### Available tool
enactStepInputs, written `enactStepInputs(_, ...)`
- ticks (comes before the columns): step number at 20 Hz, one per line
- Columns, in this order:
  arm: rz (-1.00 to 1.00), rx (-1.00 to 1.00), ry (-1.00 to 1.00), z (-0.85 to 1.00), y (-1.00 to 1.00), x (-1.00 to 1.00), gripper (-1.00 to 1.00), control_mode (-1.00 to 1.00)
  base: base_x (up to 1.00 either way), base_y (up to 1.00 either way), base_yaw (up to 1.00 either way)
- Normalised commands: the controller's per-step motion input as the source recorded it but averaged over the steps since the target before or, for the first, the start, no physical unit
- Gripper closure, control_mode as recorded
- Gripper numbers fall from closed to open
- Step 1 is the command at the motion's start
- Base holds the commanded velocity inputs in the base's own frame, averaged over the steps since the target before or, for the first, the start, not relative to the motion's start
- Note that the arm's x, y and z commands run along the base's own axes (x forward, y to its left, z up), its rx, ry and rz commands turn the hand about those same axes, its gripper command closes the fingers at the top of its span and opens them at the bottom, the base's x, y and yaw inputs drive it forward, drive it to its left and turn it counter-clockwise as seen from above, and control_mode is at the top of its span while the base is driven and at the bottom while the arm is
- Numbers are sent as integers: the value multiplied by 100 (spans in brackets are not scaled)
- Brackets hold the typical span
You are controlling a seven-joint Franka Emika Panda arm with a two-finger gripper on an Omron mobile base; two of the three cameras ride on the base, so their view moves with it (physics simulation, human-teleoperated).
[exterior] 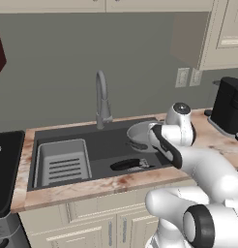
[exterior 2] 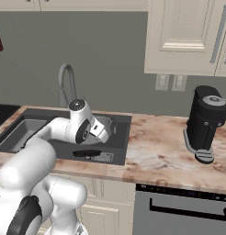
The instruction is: Move the pot and pan from the stove into the sink.
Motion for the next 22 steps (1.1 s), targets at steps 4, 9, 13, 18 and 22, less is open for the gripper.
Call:
enactStepInputs(4, 1, 5, 1, -23, 7, 7, 100, -100, 0, 0, 0)
enactStepInputs(9, 1, 0, 0, -1, 0, 0, 100, -100, 0, 0, 0)
enactStepInputs(13, 0, 0, 3, -9, 0, 2, 100, -100, 0, 0, 0)
enactStepInputs(18, 0, 0, 6, -30, 0, 8, 100, -100, 0, 0, 0)
enactStepInputs(22, 0, 3, 2, -21, 3, 18, 100, -100, 0, 0, 0)
